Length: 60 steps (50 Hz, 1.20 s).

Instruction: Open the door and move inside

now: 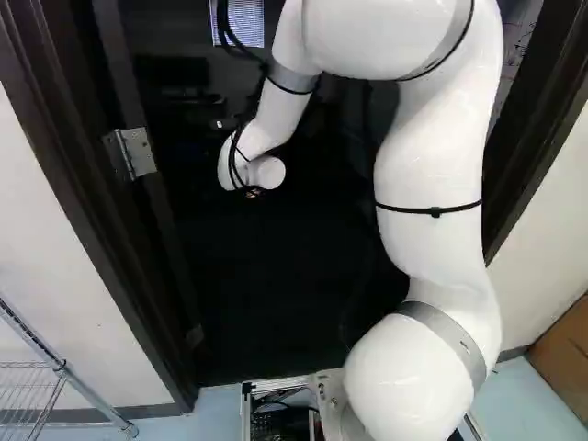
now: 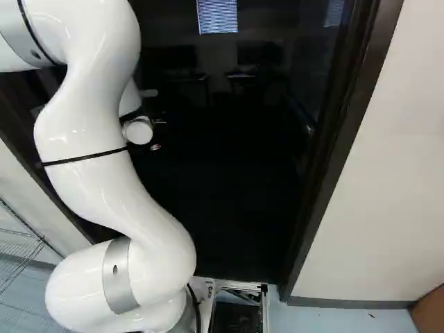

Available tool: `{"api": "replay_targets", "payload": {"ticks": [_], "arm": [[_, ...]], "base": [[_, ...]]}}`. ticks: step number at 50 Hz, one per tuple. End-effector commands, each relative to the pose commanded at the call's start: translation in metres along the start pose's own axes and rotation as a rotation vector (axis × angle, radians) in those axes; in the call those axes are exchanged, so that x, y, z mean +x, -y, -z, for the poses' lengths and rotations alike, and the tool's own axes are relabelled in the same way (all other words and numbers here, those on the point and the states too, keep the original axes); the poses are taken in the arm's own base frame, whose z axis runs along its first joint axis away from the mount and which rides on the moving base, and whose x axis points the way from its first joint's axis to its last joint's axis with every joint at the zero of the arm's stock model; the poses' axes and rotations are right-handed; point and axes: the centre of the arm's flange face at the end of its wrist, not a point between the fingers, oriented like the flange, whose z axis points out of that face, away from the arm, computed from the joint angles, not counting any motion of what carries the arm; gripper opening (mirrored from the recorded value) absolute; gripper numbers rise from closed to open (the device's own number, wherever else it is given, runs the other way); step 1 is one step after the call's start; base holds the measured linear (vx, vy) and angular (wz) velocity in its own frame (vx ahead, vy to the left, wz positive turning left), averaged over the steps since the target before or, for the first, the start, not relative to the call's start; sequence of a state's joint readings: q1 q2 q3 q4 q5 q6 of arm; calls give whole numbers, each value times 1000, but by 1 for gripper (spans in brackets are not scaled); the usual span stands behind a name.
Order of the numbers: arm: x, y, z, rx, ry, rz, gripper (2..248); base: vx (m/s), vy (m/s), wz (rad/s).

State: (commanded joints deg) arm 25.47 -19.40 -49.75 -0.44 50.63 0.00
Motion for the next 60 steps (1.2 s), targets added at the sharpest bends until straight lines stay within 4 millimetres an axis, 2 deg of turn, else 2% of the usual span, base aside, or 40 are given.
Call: {"api": "replay_targets", "payload": {"ticks": [60], "arm": [[-15,-22,133,-31,37,11,247]], "base": [[0,0,0]]}}
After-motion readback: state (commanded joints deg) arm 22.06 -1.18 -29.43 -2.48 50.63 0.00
